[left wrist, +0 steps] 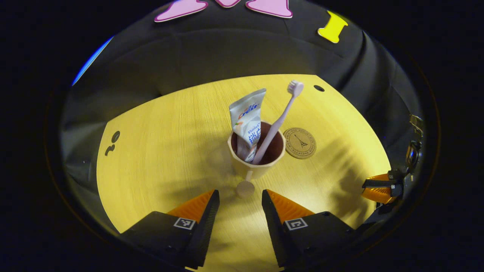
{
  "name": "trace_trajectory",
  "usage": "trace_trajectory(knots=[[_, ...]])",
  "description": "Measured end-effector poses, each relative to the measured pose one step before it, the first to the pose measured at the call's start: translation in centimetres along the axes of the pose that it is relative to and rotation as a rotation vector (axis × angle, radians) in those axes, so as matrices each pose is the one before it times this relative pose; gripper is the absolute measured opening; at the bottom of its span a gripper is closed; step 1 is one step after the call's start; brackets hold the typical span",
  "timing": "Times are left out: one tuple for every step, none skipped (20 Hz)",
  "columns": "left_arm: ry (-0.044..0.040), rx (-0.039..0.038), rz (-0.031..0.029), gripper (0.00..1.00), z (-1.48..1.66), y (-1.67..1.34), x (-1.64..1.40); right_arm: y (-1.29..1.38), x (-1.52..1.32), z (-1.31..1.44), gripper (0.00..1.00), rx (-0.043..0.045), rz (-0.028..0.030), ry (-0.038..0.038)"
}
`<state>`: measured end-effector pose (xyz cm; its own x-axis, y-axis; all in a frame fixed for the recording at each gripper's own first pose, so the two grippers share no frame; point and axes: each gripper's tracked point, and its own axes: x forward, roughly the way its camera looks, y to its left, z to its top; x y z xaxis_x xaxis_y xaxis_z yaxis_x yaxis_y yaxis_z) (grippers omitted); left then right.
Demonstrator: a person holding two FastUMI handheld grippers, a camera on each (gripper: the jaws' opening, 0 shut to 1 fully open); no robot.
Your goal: Put the toothbrush and toothpaste on the desktop into the cup, then pick up the cup and place it on the coaster on the desktop.
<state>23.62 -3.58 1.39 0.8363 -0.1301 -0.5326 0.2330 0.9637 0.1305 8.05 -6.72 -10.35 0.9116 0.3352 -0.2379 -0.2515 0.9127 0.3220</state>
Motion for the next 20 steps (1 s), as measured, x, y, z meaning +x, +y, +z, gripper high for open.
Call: trace_trajectory(knots=[[0.00879,0.01648,0.00571,0.70,0.302,0.135,0.474,-0.297,-0.413,-0.002,0.28,0.00758,-0.00425,-0.00060],[0.01385,0.01535,0.00335,0.67,0.213,0.132,0.331,-0.330,-0.184,-0.003,0.28,0.00140,-0.00659,-0.00391],[0.01564,0.01289,-0.00261,0.67,0.182,-0.050,0.446,-0.360,-0.266,0.030,0.28,-0.00169,-0.00899,-0.00298],[0.01623,0.01242,-0.00273,0.65,0.144,-0.069,0.434,-0.400,-0.224,-0.194,0.28,-0.00302,-0.00535,0.00164],[0.01667,0.01553,-0.00465,0.64,0.122,-0.136,0.423,-0.352,-0.149,-0.019,0.28,0.00115,-0.00377,0.00149],[0.01323,0.01691,-0.00327,0.63,0.133,-0.167,0.405,-0.305,-0.087,-0.071,0.28,0.00671,-0.00503,0.00160],[0.01385,0.01707,0.00065,0.62,0.111,-0.100,0.374,-0.418,-0.048,-0.117,0.28,0.01205,-0.00425,0.00147],[0.01277,0.01230,-0.00074,0.60,0.061,-0.102,0.291,-0.433,-0.120,-0.014,0.28,0.01535,-0.00683,-0.00021],[0.01709,0.00745,-0.01046,0.59,0.084,-0.269,0.244,-0.397,-0.095,0.065,0.28,0.01374,-0.00687,-0.00063],[0.01379,0.00425,-0.01006,0.54,-0.037,-0.366,0.095,-0.245,-0.023,-0.210,0.28,0.01197,-0.00566,0.00244],[0.01719,0.00147,-0.01123,0.51,-0.057,-0.368,0.107,-0.321,-0.097,-0.176,0.28,0.01036,-0.00368,0.00276],[0.01629,0.00310,0.00692,0.40,-0.086,0.095,0.046,-0.243,-0.095,-0.195,0.28,0.00708,-0.00381,0.00379],[0.00901,-0.00323,0.00588,0.36,0.025,0.051,-0.101,-0.228,-0.025,-0.112,0.28,0.00347,-0.00384,0.00391],[-0.00008,-0.00930,-0.00049,0.34,0.010,-0.129,0.295,-0.285,-0.217,-0.125,0.28,0.00170,-0.00420,0.00175],[-0.00855,-0.01194,-0.00256,0.34,0.049,-0.173,-0.011,-0.201,-0.042,0.051,0.29,0.00178,-0.00140,0.00121],[-0.01355,-0.01213,-0.00647,0.27,0.112,-0.101,-0.120,-0.082,-0.043,-0.039,0.28,0.00211,-0.00008,0.00117],[-0.01132,-0.01174,-0.00138,0.26,0.086,-0.215,0.004,-0.082,-0.037,0.008,0.28,0.00104,0.00079,0.00100],[-0.01045,-0.01089,0.00032,0.24,-0.040,-0.139,0.236,0.038,-0.086,-0.010,0.28,0.00003,-0.00045,-0.00008],[-0.00699,-0.01347,-0.00152,0.23,0.016,-0.117,-0.043,-0.028,0.026,-0.023,0.28,-0.00046,0.00092,0.00204],[-0.00783,-0.01062,-0.00243,0.23,-0.100,-0.103,-0.127,0.045,-0.051,0.032,0.28,-0.00002,0.00380,0.00223]])
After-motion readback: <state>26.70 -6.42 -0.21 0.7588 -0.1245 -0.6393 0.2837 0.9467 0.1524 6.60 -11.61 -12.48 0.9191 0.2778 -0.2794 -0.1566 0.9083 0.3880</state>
